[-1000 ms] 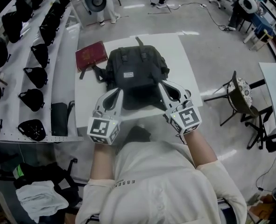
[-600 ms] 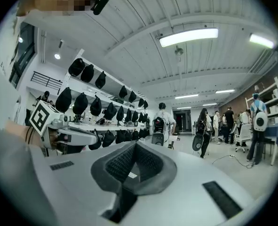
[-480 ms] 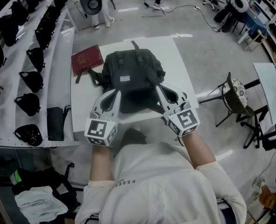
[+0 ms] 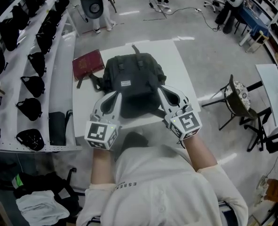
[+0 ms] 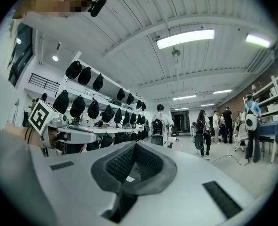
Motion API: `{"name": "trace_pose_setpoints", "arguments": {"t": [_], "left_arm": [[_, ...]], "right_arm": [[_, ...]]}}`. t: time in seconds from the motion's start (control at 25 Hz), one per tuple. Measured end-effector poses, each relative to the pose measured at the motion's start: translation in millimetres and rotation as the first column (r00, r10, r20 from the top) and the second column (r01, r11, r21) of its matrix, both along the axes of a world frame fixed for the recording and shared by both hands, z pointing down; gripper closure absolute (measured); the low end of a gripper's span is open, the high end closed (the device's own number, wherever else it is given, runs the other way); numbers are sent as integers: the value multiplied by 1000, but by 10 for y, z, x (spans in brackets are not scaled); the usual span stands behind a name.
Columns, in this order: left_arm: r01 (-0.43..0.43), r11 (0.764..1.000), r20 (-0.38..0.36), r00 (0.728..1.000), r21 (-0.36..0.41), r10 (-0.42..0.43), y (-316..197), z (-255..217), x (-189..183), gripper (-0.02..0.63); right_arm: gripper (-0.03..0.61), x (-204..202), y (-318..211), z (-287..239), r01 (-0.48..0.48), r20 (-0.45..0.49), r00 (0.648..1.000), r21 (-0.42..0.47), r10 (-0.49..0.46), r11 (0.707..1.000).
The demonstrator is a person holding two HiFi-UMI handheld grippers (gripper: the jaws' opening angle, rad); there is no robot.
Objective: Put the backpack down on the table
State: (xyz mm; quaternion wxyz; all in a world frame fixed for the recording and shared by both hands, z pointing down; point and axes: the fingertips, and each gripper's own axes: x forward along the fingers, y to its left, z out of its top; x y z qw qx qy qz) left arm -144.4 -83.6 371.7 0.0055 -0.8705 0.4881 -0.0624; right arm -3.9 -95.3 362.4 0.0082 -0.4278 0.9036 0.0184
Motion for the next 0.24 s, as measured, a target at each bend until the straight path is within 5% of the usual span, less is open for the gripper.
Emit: {"name": "trace_pose_setpoints", "arguments": {"t": [0.24], "left_arm": [[4,1000,-33,999,-11,-4,-31,-6,2,609]], "right_arm": [[565,26,-42,14,-3,-3,1000,1,3,1000]]}}
